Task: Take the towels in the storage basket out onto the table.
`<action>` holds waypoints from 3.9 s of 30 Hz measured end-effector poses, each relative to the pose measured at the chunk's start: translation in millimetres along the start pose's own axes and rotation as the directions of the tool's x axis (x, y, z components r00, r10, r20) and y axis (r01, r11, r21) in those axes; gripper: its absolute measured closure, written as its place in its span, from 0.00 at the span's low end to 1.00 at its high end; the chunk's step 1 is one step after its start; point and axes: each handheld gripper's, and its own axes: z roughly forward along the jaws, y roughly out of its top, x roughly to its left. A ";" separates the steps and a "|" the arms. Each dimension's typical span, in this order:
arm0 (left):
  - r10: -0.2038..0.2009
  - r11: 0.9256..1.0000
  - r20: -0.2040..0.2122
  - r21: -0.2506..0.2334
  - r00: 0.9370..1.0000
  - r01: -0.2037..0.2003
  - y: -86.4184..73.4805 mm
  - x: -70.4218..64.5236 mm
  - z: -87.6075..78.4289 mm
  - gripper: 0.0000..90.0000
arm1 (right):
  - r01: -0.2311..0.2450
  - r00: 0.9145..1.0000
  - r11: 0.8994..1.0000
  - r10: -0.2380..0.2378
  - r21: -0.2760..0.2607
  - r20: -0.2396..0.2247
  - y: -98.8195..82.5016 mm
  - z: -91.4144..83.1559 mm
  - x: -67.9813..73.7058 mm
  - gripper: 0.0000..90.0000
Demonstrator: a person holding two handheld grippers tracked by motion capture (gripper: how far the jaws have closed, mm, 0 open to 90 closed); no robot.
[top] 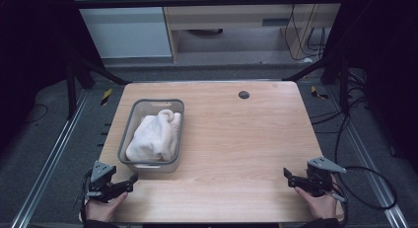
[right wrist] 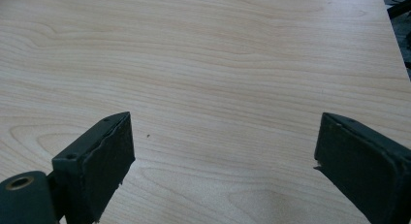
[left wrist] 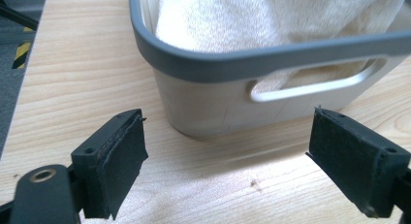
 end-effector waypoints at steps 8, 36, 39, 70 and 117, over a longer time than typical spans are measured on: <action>-0.034 0.999 0.012 -0.009 0.999 0.035 9.9 2.0 -9.0 0.14 | 0.017 1.000 1.000 -0.017 0.015 0.018 0.1 0.5 -1.0 0.07; -0.040 0.997 0.066 -0.058 0.997 0.044 55.2 1.9 -35.0 0.14 | 0.001 1.000 1.000 -0.001 0.006 0.021 1.8 -1.7 1.6 0.06; -0.036 0.997 0.064 -0.071 0.997 0.041 61.4 1.9 -37.1 0.14 | 0.009 1.000 1.000 -0.009 0.004 0.028 2.5 -1.5 1.7 0.06; 0.046 0.999 0.091 -0.029 0.995 -0.043 128.8 -16.6 -27.2 0.14 | 0.008 0.999 1.000 -0.009 0.011 0.031 4.4 -1.7 2.6 0.07; 0.171 0.968 0.118 0.163 0.978 -0.189 164.9 -65.7 39.1 0.14 | 0.002 1.000 0.999 -0.003 0.046 0.020 2.9 2.7 -0.1 0.06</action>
